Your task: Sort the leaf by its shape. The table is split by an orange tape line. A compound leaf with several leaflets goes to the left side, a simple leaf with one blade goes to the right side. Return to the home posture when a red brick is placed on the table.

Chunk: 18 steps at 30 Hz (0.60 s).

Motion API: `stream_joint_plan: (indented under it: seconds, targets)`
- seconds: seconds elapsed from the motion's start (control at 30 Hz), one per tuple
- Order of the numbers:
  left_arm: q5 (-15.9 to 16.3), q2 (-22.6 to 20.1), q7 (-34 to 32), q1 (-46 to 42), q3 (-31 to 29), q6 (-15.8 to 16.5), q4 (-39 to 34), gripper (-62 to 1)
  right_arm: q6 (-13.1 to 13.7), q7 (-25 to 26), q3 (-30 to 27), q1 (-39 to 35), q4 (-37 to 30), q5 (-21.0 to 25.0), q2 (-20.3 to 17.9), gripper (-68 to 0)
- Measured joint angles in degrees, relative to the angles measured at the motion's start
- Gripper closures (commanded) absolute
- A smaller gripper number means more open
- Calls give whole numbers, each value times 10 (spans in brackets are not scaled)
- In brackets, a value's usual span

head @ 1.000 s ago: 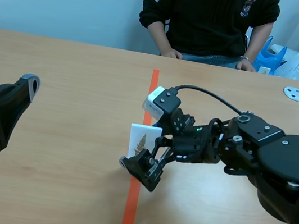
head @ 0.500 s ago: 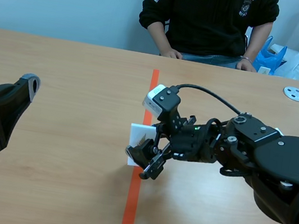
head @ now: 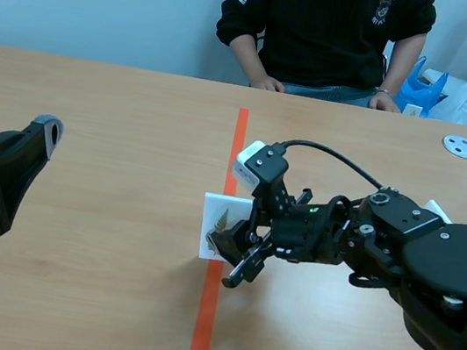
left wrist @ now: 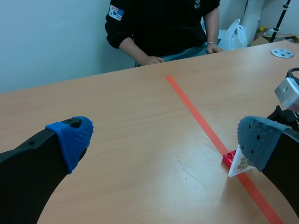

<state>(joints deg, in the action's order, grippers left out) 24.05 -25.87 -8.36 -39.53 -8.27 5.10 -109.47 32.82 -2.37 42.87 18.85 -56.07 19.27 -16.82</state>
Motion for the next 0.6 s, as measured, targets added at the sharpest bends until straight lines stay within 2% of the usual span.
stream_joint_plan:
  seconds: [0.37,0.6]
  targets:
    - [0,0,0,0,0,0,0,-623,-5,0,0,0,0,0,0,-46]
    - [0,0,0,0,0,0,0,-623,-5,0,0,0,0,0,0,-46]
